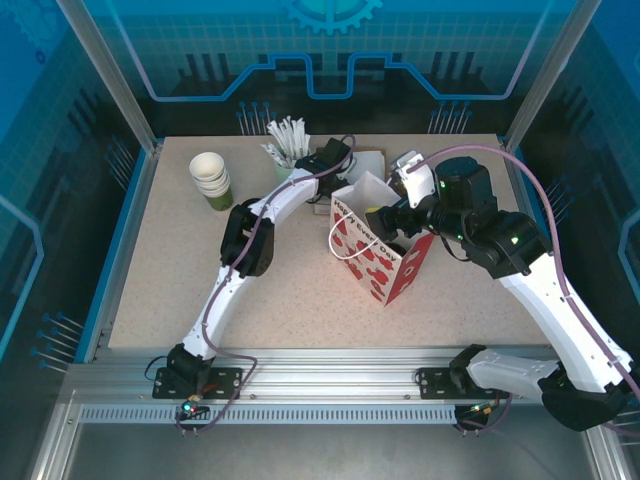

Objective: Pack the takeout coffee

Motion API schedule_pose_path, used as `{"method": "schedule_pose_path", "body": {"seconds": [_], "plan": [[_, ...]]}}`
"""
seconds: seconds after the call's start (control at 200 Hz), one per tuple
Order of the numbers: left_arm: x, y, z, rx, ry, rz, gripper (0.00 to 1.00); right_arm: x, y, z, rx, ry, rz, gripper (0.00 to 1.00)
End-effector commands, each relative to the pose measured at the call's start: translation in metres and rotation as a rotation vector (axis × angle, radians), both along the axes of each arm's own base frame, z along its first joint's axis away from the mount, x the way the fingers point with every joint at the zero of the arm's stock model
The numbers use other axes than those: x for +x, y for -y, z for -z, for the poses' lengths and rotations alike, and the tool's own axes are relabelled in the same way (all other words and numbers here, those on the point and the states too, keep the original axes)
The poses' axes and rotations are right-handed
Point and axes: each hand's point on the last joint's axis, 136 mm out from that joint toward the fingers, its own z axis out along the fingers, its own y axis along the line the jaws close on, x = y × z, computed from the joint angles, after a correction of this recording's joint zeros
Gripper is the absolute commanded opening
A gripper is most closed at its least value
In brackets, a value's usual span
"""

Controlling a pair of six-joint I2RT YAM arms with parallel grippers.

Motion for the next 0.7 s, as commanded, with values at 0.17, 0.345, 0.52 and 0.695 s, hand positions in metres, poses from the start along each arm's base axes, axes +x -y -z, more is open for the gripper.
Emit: {"method": "schedule_pose_path", "body": {"seconds": [0.17, 0.345, 0.52, 0.695], "plan": [[0.0, -0.002, -0.014, -0.009, 0.0, 0.011, 0.19, -0.001, 0.001, 0.006, 0.005, -0.027, -0.001, 0.94], [0.003, -0.001, -0.029, -0.029, 0.027, 0.005, 0.17, -0.001, -0.001, 0.01, 0.001, -0.037, -0.004, 0.94], [0.006, 0.002, -0.054, -0.055, 0.07, 0.004, 0.13, -0.001, -0.001, 0.011, 0.003, -0.042, -0.007, 0.94], [0.008, 0.005, -0.081, -0.095, 0.11, 0.003, 0.11, -0.002, -0.002, 0.012, 0.0, -0.046, -0.01, 0.94]]}}
